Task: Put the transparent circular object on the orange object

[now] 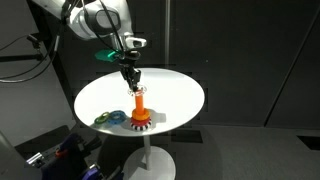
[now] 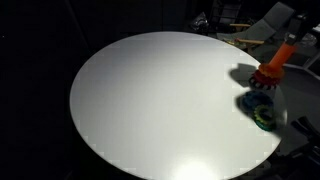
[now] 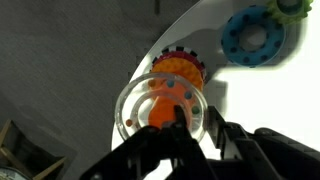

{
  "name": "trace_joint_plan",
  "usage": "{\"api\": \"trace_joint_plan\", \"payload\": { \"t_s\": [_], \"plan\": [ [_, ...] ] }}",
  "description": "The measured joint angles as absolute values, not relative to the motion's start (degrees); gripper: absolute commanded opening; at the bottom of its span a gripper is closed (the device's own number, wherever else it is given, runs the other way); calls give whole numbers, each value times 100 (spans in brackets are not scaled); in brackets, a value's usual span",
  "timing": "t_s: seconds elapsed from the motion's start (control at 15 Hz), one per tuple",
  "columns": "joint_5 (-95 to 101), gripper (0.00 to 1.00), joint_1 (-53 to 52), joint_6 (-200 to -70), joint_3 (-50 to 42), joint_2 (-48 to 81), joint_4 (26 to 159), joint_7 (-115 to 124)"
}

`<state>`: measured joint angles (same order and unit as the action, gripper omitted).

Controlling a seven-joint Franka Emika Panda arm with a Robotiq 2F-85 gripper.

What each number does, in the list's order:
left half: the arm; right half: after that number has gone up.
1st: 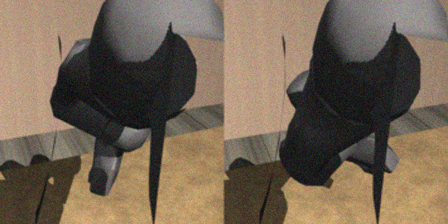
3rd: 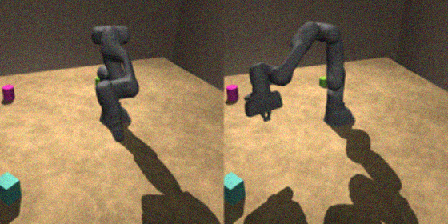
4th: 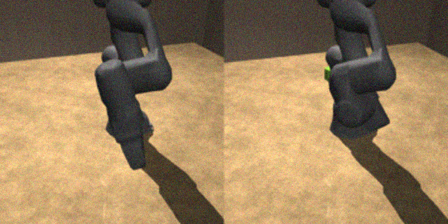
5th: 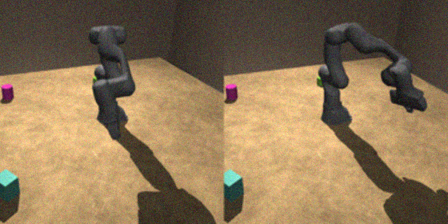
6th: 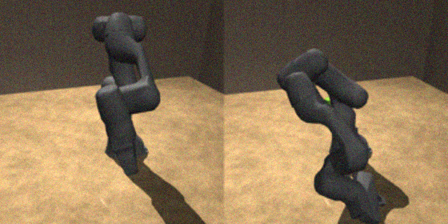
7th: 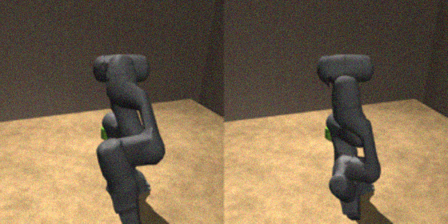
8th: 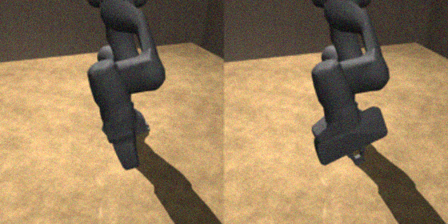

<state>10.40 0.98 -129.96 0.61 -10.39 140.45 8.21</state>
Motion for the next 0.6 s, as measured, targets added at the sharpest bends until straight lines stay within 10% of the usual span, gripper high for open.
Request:
{"api": "trace_joint_plan", "payload": {
  "t_s": [0.6],
  "plan": [
    [996,7,105,-13004,42,-1037,14044,899]
  ]
}}
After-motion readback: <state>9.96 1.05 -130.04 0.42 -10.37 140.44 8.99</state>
